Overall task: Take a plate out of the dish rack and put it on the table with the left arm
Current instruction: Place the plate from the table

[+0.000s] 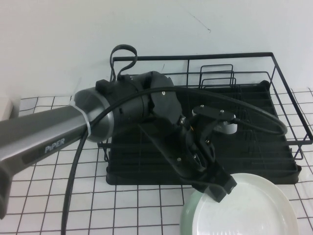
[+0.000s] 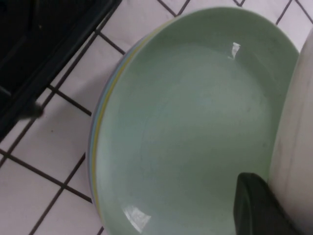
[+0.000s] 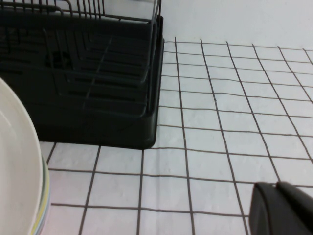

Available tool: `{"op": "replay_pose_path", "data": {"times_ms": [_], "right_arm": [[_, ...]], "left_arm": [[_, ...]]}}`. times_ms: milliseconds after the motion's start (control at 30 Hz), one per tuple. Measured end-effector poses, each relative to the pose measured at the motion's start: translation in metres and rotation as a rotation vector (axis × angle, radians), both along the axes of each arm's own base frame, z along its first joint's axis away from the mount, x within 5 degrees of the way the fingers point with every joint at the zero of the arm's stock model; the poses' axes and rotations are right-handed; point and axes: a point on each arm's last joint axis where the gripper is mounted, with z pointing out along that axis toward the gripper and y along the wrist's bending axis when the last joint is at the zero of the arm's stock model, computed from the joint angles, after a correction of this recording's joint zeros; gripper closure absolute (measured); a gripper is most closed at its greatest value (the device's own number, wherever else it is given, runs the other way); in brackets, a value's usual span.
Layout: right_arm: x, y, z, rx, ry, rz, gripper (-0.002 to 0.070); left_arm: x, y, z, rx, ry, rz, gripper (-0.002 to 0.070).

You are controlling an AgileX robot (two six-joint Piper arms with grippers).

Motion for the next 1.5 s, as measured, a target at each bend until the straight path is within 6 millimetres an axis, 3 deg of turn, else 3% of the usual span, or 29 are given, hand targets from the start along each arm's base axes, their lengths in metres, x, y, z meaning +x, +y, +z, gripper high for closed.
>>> {"op": "replay_pose_path", "data": {"times_ms": [333,767,1167,1300,1500], "right_arm": [[0.0,0.0,0.0,0.0,0.0,0.0,0.0678],[0.0,0.0,0.0,0.0,0.0,0.0,0.0678],[0.0,0.0,0.0,0.0,0.0,0.0,0.0678],[0.0,0.0,0.0,0.0,0.0,0.0,0.0678],[0.0,0.0,0.0,0.0,0.0,0.0,0.0678]], "left_arm": [[0.005,0.001,-0.008,0.024,0.028,0.043,0.0606],[0.011,0.005,0.0,0.048,-0.005,0.028,0.0606],[0.02,0.004,-0.025,0.085,0.044,0.04,0.0596],[0.021,0.003,-0.031,0.103,0.044,0.033,0.0506],[0.024,0.001,-0.025,0.1,0.02,-0.007,0.026]]}}
